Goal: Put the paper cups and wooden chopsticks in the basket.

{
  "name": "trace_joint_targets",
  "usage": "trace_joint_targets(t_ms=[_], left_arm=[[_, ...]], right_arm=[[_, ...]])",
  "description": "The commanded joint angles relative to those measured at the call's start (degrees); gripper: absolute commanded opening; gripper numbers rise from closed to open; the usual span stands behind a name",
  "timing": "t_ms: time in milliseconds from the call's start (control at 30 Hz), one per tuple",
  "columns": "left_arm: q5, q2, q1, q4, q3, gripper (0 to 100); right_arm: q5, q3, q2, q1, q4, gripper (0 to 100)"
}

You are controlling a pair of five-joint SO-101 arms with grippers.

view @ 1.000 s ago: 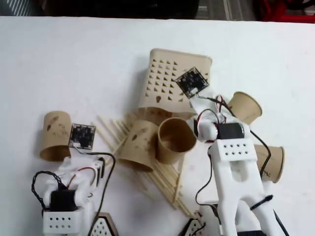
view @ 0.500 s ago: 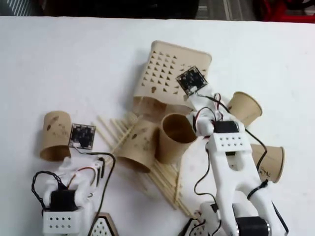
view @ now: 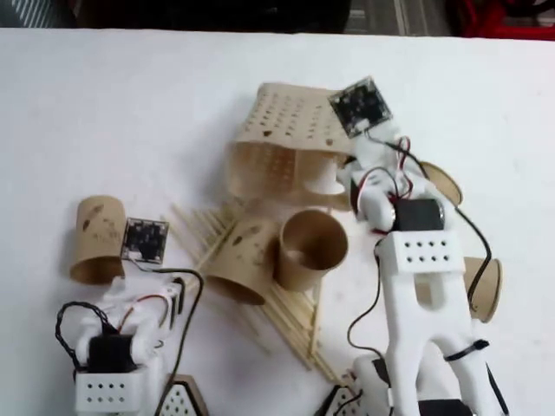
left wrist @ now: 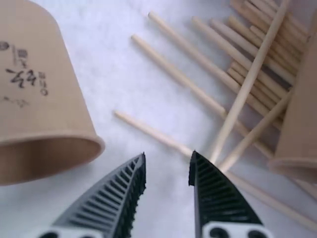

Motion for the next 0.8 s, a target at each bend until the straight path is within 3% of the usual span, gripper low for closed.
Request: trace_joint_targets(t_ms=[0,167,433,767], left_arm=[[0.2,-0.2,-0.2,0.4,-0.3,16],[0.2,-0.2,-0.2,0.4,-0.3,16],[0.2,-0.2,-0.2,0.4,-0.3,16],[0.2,-0.2,-0.2,0.4,-0.3,16]], right_arm=[[-0.8,-9.1,-2.6,-0.5,4.4,1.9],[-1.0,-14.2,-2.5,-0.7,8.3,1.9],[-9.6,-16.8,0.0,-0.3,8.7,1.9],[-18.6,-42.5,29.1,5.0,20.6,1.9]])
